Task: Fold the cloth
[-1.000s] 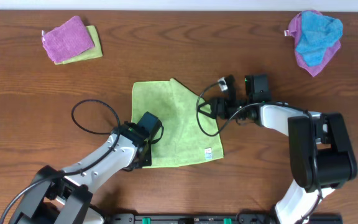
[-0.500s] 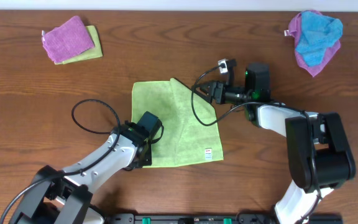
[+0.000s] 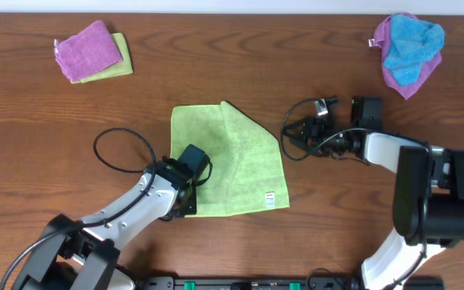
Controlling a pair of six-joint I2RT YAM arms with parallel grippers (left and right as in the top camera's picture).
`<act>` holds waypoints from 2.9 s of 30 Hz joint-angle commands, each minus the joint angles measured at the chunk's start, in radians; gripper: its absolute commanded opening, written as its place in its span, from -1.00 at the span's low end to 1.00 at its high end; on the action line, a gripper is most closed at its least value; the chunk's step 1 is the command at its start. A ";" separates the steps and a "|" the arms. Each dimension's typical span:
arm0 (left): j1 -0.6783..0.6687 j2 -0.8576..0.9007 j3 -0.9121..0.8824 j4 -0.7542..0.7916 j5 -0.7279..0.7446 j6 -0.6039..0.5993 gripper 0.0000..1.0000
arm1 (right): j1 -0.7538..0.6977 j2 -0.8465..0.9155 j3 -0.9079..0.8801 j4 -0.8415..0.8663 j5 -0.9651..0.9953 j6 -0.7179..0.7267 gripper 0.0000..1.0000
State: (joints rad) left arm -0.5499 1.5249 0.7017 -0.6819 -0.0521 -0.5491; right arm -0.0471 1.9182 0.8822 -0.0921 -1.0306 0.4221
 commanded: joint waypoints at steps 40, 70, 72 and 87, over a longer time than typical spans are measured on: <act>0.008 0.012 0.004 0.005 0.000 0.011 -0.88 | 0.316 0.293 0.199 0.460 -0.044 0.230 0.64; 0.063 0.012 0.004 0.010 -0.027 0.033 -0.88 | 0.170 0.276 0.619 0.397 -0.348 0.247 -0.55; 0.077 0.012 0.004 0.009 -0.024 0.033 -0.88 | 0.162 0.275 0.679 0.407 -0.322 0.251 -0.49; 0.082 0.012 0.004 0.005 0.003 0.037 -0.88 | 0.161 0.257 1.012 -0.762 0.347 -0.486 -0.85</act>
State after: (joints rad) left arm -0.4728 1.5249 0.7029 -0.6739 -0.0517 -0.5228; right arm 0.0360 2.2021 1.8244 -0.7788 -0.8307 0.1566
